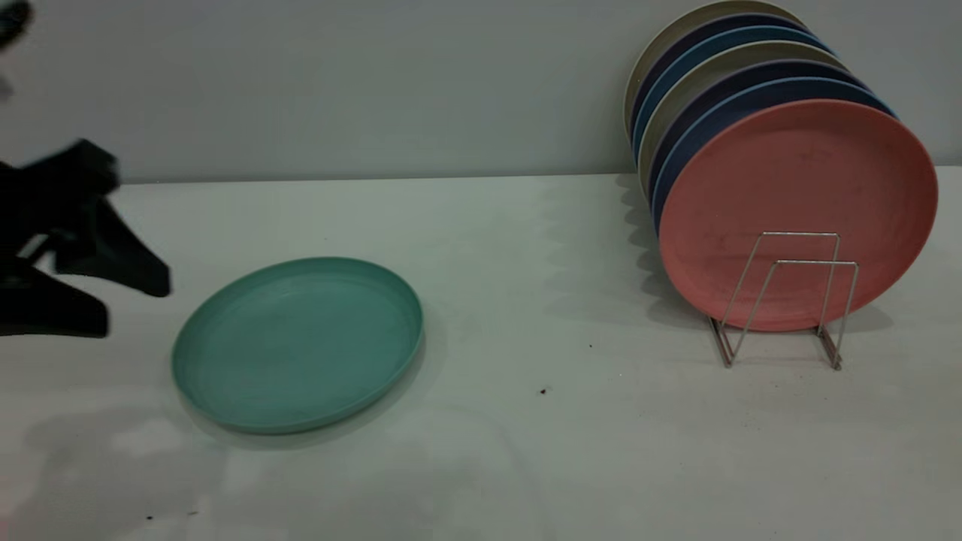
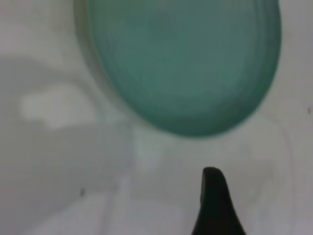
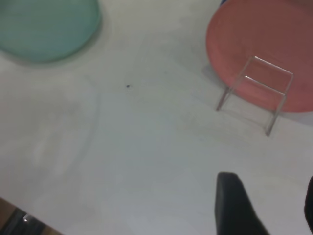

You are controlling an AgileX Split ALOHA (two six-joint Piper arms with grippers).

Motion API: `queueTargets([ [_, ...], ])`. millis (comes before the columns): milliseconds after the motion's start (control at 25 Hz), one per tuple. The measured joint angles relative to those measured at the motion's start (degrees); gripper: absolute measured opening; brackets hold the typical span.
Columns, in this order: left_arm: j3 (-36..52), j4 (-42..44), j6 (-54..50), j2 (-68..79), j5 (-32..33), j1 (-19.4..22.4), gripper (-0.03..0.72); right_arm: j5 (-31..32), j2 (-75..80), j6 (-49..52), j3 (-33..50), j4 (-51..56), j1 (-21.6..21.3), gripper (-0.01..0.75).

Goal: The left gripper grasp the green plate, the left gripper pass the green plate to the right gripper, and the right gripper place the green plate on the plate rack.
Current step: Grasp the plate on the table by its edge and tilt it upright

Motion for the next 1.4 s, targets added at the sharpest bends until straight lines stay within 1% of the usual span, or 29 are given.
queueTargets([
  [120,-2.68,-8.21,6.57,6.27,-0.17,2.65,0.516,-0.12,0.04,-0.46,0.0,0.33,0.0,0.373],
  [240,-4.95,-14.56,12.43,12.2,2.52,6.05,0.516,-0.19,0.04,-0.46,0.0,0.35,0.0,0.373],
  [360,-5.68,-20.67,17.38,17.56,4.19,8.16,0.516,-0.19,0.04,-0.46,0.0,0.4,0.0,0.373],
  [600,-5.85,-31.01,27.09,25.44,5.84,8.93,0.516,-0.58,0.04,-0.51,0.0,0.4,0.0,0.373],
  [760,-7.64,-32.68,28.85,29.69,8.52,8.93,0.516,-0.7,0.04,-0.51,0.0,0.4,0.0,0.373],
  [1000,-10.09,-32.94,29.47,34.3,8.95,8.93,0.516,-0.82,0.04,-0.51,0.0,0.45,0.0,0.373],
  [1120,-11.53,-32.96,30.2,35.17,9.48,8.93,0.498,-0.82,0.04,-0.51,0.0,0.45,0.0,0.373],
  [1280,-12.64,-33.08,30.52,35.81,9.97,8.93,0.436,-0.92,0.04,-0.51,0.0,0.45,0.0,0.373],
  [1400,-13.33,-33.08,30.69,35.83,9.97,8.93,0.354,-0.91,0.04,-0.51,0.0,0.45,0.0,0.373],
])
